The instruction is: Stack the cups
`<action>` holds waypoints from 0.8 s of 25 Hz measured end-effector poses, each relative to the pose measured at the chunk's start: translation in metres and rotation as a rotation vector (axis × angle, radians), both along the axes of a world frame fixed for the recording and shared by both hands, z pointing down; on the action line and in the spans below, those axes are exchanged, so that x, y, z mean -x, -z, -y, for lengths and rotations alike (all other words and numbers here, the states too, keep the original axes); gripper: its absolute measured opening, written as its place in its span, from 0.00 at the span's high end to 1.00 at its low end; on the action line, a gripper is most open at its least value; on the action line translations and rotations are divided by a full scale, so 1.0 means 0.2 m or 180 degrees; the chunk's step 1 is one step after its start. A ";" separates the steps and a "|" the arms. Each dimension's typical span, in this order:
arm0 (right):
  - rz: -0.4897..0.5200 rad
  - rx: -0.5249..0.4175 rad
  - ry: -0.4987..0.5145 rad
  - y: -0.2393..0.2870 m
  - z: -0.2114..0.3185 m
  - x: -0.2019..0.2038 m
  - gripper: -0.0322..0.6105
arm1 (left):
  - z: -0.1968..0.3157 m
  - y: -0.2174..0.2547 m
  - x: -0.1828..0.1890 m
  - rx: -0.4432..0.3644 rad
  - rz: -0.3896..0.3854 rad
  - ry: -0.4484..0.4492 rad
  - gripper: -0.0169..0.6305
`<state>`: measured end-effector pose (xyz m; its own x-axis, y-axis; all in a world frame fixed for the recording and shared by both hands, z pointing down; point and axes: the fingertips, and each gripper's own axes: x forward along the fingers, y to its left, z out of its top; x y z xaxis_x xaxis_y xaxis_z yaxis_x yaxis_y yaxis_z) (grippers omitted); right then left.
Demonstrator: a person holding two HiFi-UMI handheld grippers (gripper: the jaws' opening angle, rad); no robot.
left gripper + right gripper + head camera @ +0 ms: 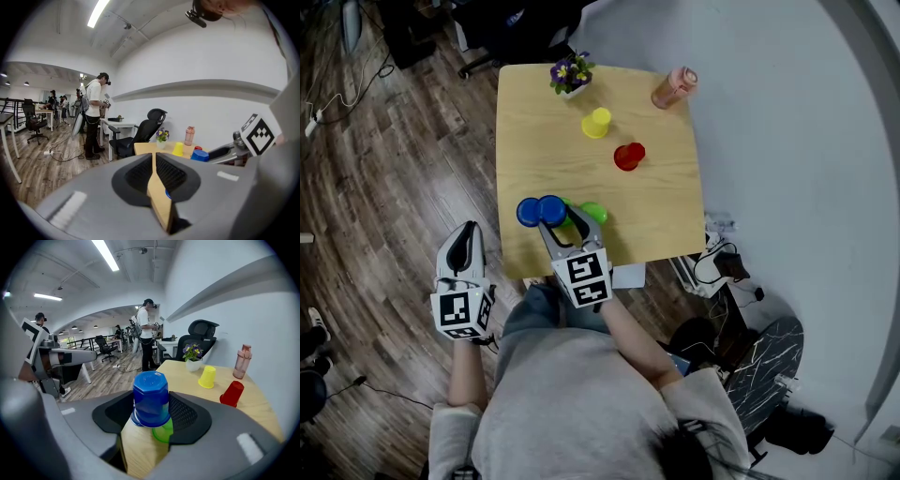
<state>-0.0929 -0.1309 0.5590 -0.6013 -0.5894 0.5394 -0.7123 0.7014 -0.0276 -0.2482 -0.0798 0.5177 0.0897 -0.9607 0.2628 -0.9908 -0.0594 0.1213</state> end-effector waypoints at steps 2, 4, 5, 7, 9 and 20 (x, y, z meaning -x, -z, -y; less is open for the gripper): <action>0.0004 0.0011 0.0013 0.00 -0.01 0.00 0.62 | 0.01 0.00 -0.01 -0.0006 0.0001 -0.0009 0.85; 0.0013 0.0004 0.0000 0.01 -0.01 -0.01 0.62 | 0.01 0.00 -0.02 -0.0013 0.0002 -0.0017 0.85; 0.0015 -0.0006 -0.0009 0.01 -0.01 -0.02 0.62 | 0.02 0.00 -0.03 -0.0015 0.0003 -0.0020 0.85; 0.0012 -0.0021 -0.0014 0.01 0.00 -0.02 0.62 | 0.03 0.00 -0.04 -0.0015 0.0007 -0.0024 0.85; 0.0009 -0.0035 0.0006 0.00 0.01 -0.02 0.62 | 0.04 0.00 -0.05 -0.0014 0.0013 -0.0023 0.85; 0.0019 0.0039 0.0167 0.01 -0.01 -0.01 0.61 | 0.04 0.02 -0.07 -0.0014 0.0014 0.0045 0.85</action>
<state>-0.0916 -0.1292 0.5577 -0.6345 -0.5503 0.5427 -0.6743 0.7373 -0.0406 -0.2347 -0.0873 0.5138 0.0749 -0.9630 0.2590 -0.9921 -0.0457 0.1167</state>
